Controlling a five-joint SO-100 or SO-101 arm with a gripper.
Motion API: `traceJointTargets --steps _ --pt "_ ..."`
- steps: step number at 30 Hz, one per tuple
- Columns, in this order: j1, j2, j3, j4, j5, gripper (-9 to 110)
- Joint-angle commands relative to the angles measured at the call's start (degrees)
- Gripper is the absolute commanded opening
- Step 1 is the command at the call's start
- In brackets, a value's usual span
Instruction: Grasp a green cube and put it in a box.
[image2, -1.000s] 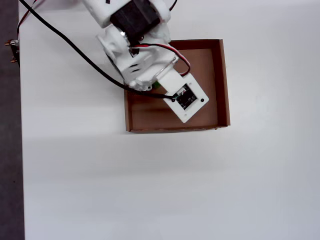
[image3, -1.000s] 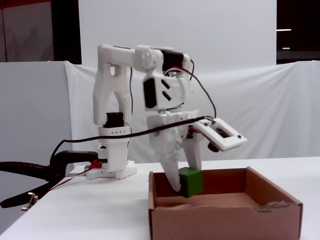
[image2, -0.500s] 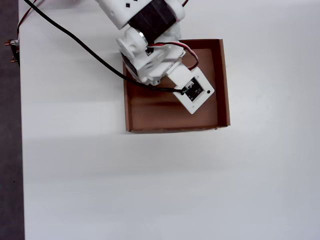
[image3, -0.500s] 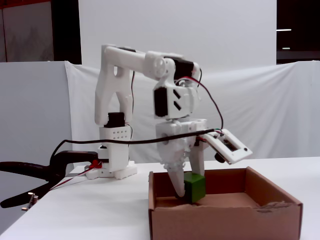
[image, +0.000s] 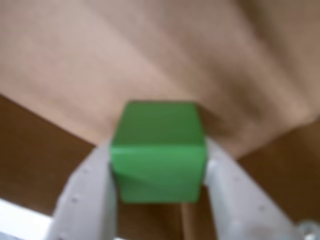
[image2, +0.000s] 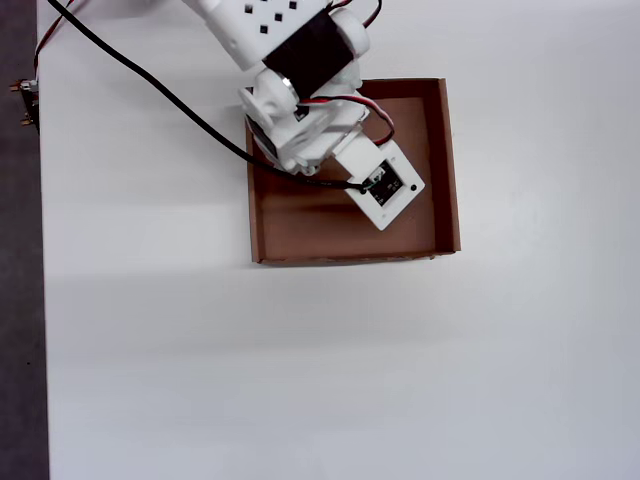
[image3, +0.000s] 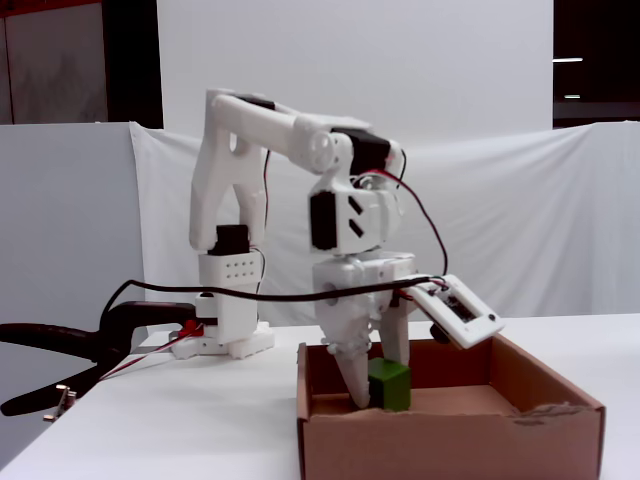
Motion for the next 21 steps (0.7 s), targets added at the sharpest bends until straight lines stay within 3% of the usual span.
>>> traceJointTargets --steps 1,10,17,21 --pt "-0.4 0.4 -0.3 -1.0 0.1 16" --pt "1.5 5.0 1.0 -0.7 0.2 21" --pt "8.8 23.0 2.5 13.1 3.9 21" --pt "15.8 36.7 12.8 13.0 11.1 21"
